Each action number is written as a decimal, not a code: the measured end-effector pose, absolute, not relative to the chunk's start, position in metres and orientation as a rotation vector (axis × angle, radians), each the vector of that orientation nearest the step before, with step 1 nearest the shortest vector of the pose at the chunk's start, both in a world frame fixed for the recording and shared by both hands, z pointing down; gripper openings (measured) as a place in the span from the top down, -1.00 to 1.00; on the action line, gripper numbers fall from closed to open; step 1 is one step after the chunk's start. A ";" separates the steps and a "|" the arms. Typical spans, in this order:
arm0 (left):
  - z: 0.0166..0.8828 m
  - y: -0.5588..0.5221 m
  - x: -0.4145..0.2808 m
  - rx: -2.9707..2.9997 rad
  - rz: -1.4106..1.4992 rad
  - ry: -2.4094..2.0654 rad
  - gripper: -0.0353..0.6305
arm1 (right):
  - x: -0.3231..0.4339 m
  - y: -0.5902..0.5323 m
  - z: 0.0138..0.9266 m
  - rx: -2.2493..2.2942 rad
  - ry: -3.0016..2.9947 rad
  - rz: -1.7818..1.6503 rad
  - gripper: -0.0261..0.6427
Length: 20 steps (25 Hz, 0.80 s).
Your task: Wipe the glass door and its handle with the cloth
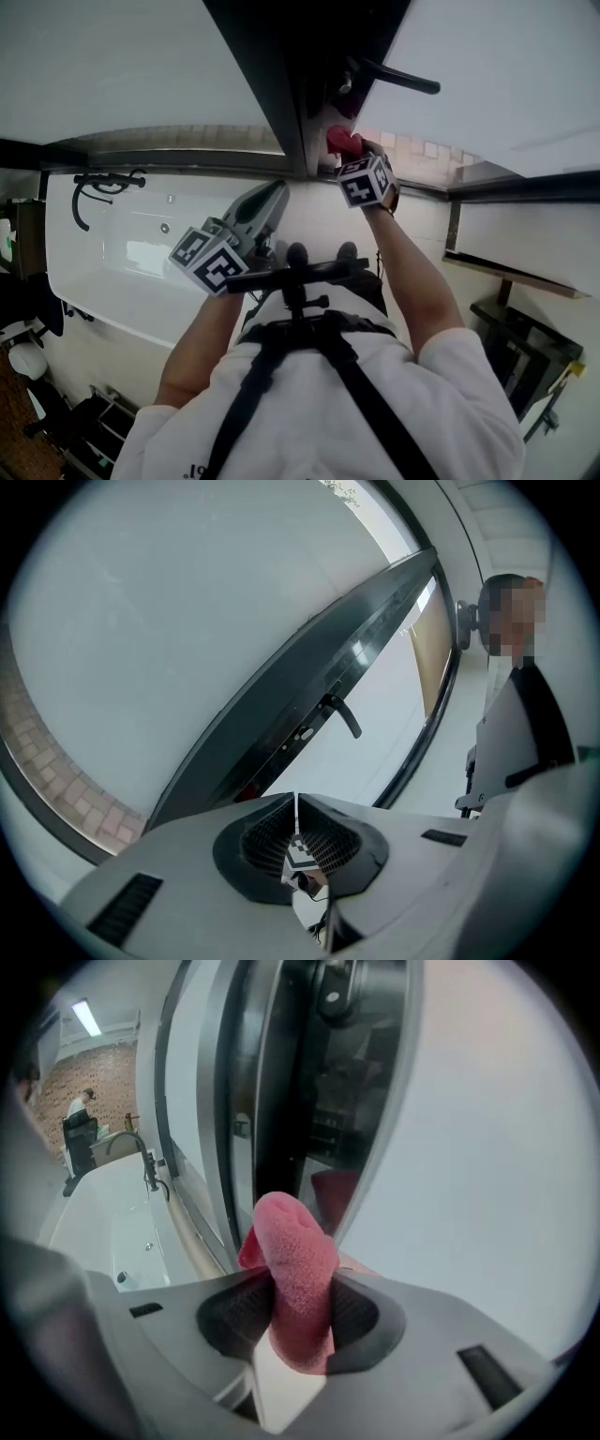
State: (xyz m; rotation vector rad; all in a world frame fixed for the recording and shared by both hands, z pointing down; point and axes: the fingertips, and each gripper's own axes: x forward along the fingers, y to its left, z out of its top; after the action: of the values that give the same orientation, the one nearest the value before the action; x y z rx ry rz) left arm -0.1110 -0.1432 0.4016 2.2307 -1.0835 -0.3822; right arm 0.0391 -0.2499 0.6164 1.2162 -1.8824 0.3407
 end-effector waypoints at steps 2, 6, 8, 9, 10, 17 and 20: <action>0.398 -0.141 -0.101 2.247 -0.390 -1.068 0.88 | 0.049 -0.243 0.603 1.242 -1.916 0.321 0.50; 0.391 -0.138 -0.086 2.272 -0.398 -1.040 0.89 | 0.057 -0.228 0.562 1.296 -2.006 0.328 0.50; 0.389 -0.138 -0.081 2.285 -0.404 -1.023 0.89 | 0.057 -0.222 0.540 1.320 -2.054 0.339 0.50; 0.388 -0.138 -0.080 2.291 -0.407 -1.016 0.89 | 0.056 -0.221 0.533 1.327 -2.078 0.337 0.50; 0.387 -0.138 -0.079 2.295 -0.409 -1.009 0.89 | 0.055 -0.219 0.526 1.331 -2.104 0.334 0.50; 0.383 -0.133 -0.073 2.344 -0.389 -0.993 0.89 | 0.039 -0.199 0.472 1.312 -2.264 0.322 0.50; 0.381 -0.132 -0.073 2.323 -0.424 -0.979 0.89 | 0.035 -0.192 0.460 1.303 -2.290 0.312 0.50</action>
State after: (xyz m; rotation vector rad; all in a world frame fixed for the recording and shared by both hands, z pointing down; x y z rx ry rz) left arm -0.0730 -0.1320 0.3814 2.3227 -0.9785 -0.4244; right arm 0.0355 -0.1916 0.4603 1.3026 -2.2899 0.3123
